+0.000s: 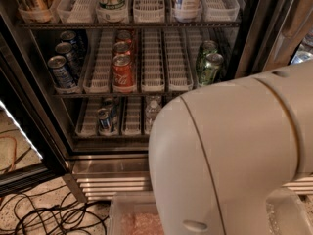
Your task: Pick water bottle from bottom shelf of fridge
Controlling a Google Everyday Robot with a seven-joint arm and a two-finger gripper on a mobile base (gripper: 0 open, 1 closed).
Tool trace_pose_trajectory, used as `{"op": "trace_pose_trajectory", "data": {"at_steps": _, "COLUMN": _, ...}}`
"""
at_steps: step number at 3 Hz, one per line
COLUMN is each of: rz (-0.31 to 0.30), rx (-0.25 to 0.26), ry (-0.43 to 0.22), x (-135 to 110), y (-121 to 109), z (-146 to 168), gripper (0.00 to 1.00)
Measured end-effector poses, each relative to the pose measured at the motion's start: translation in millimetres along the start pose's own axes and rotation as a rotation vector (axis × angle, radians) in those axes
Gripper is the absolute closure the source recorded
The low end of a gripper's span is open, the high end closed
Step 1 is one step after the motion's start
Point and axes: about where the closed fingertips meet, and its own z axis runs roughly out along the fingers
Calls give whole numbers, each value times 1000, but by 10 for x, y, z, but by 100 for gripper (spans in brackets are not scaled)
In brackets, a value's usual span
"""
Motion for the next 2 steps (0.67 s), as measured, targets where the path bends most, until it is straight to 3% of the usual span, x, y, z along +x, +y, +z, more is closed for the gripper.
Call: {"op": "trace_pose_trajectory", "data": {"at_steps": 2, "rz": -6, "rx": -27, "ry": 1, "x": 20, "y": 67, "z": -48, "gripper": 91}}
